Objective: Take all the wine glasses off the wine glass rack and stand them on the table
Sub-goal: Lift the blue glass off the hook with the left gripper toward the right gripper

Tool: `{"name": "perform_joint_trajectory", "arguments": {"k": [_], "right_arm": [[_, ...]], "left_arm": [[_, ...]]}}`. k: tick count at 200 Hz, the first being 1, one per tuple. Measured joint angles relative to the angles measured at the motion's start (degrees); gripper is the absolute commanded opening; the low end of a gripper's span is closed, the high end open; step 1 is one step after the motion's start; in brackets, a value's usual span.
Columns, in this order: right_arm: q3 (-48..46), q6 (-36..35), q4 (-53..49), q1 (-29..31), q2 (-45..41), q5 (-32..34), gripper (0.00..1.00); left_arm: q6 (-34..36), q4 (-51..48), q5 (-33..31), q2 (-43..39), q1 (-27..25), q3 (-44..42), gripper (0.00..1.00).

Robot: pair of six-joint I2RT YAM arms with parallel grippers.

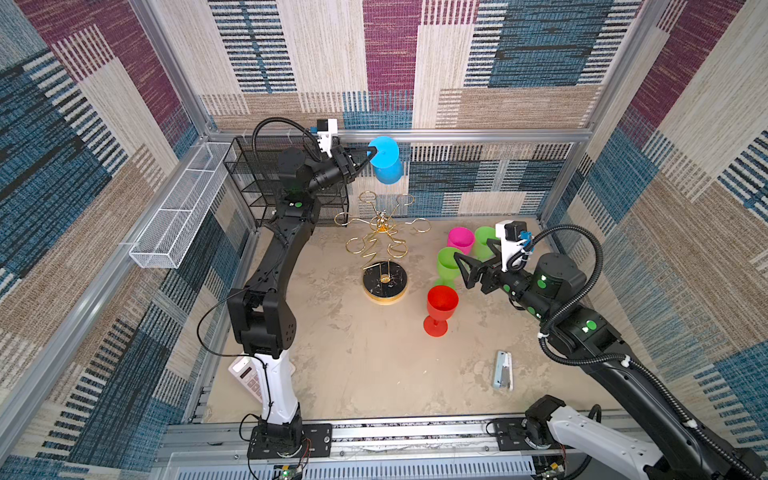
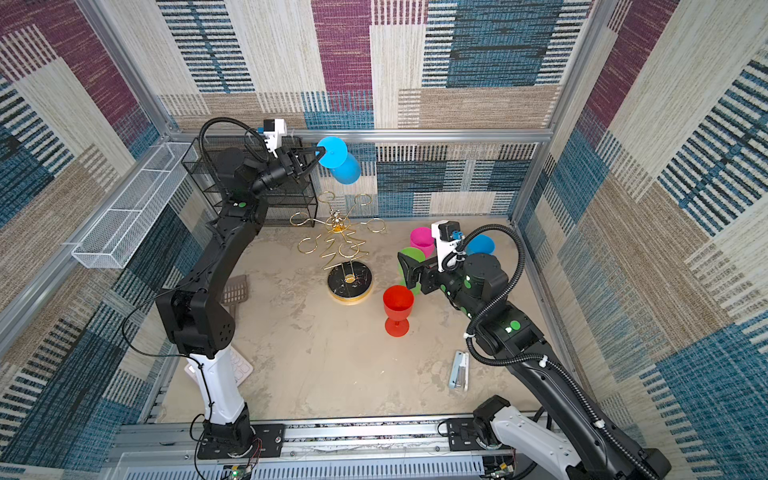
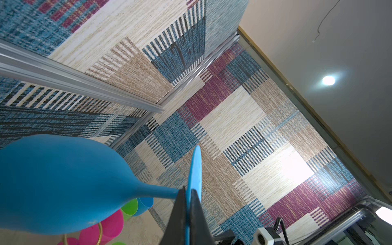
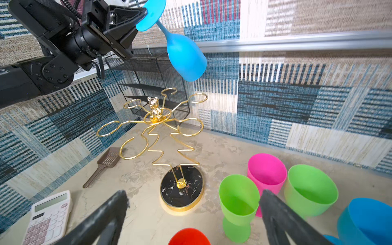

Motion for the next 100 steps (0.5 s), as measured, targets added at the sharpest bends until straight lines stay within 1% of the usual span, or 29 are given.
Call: {"name": "perform_joint_trajectory", "arguments": {"k": [17, 37, 69, 100], "right_arm": [[-0.07, -2.4, 3.58, 0.0, 0.87, -0.11, 0.99], [0.13, -5.09, 8.11, 0.0, 2.54, -1.62, 0.99], [0.87, -8.87, 15.06, 0.0, 5.57, -5.77, 0.99], [5.11, -12.48, 19.58, 0.0, 10.58, -10.88, 0.99]], "left_arm": [[-3.45, 3.87, 0.0, -0.68, 0.2, -0.92, 0.0], [-6.25, 6.82, 0.24, -3.39, 0.24, -3.41, 0.0], [-6.88, 9.81, 0.39, -11.67, 0.33, -11.02, 0.0], [-6.58, 10.03, 0.48, -18.97, 0.31, -18.69, 0.0]]}}
